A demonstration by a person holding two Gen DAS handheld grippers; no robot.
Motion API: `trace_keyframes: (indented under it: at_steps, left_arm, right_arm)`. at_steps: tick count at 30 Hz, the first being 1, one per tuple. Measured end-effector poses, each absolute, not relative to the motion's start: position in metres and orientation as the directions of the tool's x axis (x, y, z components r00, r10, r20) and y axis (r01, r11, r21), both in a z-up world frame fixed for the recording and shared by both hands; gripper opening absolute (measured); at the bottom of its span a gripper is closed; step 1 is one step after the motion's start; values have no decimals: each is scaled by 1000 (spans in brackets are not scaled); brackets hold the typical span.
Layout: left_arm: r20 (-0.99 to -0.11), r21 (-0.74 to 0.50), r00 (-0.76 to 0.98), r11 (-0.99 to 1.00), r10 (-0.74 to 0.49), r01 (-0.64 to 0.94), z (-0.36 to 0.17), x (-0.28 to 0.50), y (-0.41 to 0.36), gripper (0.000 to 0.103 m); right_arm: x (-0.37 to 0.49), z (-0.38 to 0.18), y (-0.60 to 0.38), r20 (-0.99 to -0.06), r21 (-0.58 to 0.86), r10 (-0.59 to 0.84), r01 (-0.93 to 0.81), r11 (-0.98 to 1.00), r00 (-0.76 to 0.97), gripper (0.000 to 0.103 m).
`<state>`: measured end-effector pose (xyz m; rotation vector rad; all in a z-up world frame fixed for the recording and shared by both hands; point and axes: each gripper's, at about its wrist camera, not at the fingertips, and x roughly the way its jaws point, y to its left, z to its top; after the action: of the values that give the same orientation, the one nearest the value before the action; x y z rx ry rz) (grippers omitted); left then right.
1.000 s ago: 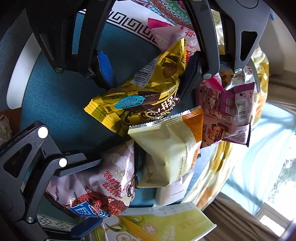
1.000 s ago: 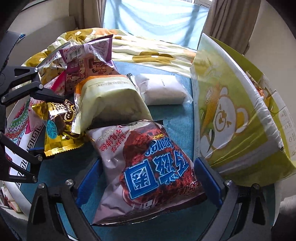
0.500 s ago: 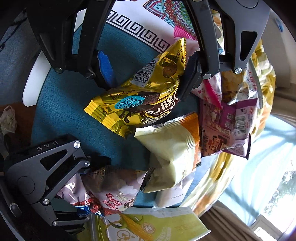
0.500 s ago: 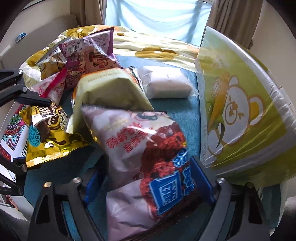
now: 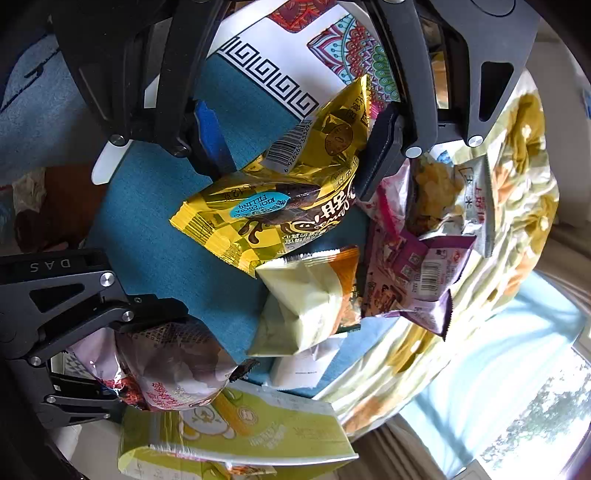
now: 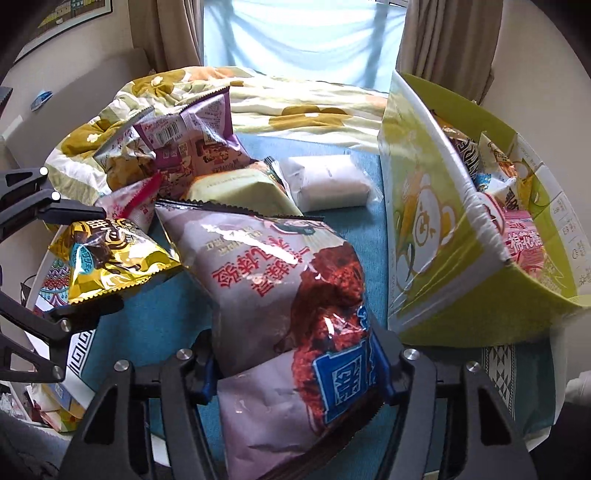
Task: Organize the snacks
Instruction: 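Grasp the purple-and-blue bag with the right tool while the left tool reaches the yellow chocolate bag, then carry both bags into the cardboard box and open both tools to release them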
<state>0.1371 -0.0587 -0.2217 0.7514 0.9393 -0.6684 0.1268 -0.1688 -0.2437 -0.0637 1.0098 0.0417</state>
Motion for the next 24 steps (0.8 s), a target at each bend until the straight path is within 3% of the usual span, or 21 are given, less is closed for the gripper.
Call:
trace_keyframes:
  at_steps: [8, 13, 24]
  left_arm:
    - [-853, 229, 467, 635, -235, 738, -173, 135, -58, 62]
    - [-812, 268, 532, 658, -238, 704, -142, 142, -77, 62]
    - [-762, 186, 578, 755, -293, 629, -93, 177, -176, 62]
  right_arm:
    - [111, -188, -182, -810, 33, 34, -12, 999, 586, 59]
    - [104, -150, -203, -781, 68, 45, 14, 998, 622, 59]
    - [118, -98, -296, -726, 87, 52, 17, 996, 686, 59]
